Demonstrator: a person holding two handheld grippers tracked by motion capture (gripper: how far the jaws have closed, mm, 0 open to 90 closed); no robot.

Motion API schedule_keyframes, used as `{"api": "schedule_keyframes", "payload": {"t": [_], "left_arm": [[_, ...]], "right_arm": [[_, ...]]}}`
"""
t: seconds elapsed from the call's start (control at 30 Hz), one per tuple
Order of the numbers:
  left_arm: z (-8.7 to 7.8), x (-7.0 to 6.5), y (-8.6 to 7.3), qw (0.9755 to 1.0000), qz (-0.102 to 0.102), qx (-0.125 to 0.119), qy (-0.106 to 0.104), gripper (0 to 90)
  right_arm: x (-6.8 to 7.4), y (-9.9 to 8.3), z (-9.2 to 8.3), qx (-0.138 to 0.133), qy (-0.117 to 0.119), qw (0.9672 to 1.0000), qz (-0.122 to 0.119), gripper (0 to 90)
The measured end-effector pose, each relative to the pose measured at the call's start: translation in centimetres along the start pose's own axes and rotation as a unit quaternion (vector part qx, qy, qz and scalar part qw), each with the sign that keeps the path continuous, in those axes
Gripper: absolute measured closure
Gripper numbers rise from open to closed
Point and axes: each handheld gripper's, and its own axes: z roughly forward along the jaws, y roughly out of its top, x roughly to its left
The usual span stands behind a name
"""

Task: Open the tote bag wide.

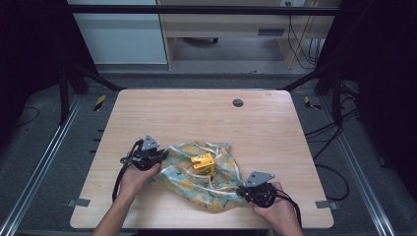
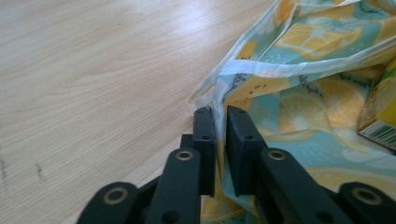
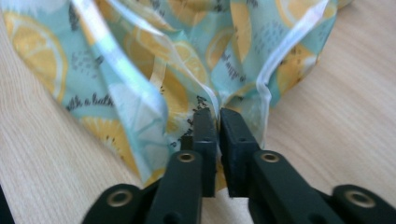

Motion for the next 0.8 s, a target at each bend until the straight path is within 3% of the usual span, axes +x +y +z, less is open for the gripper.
{"api": "schedule_keyframes", "payload": {"t": [0.27, 0.4, 0.53, 0.67, 0.8], "left_arm": [[-2.0, -0.4, 0.5, 0.9989, -0.004, -0.046, 0.010, 48.7], [-3.0, -0.8, 1.2, 0.9972, -0.006, -0.072, 0.020, 31.7], [-4.2, -0.9, 2.0, 0.9948, -0.028, -0.096, 0.016, 22.6], [-5.7, -0.6, 2.4, 0.9929, -0.034, -0.111, 0.025, 16.1], [-7.3, 0.5, 2.0, 0.9922, -0.041, -0.111, 0.038, 11.2]], "right_arm": [[-0.1, 0.8, -1.3, -0.057, -0.022, 0.9981, 0.006, 42.6], [-0.4, 1.7, -2.4, -0.091, -0.042, 0.9946, 0.028, 22.0], [-1.0, 2.7, -3.7, -0.118, -0.055, 0.9906, 0.042, 14.4], [-2.3, 3.5, -5.2, -0.134, -0.078, 0.9865, 0.053, 8.2], [-4.4, 3.7, -6.7, -0.154, -0.104, 0.9784, 0.089, 8.3]]}}
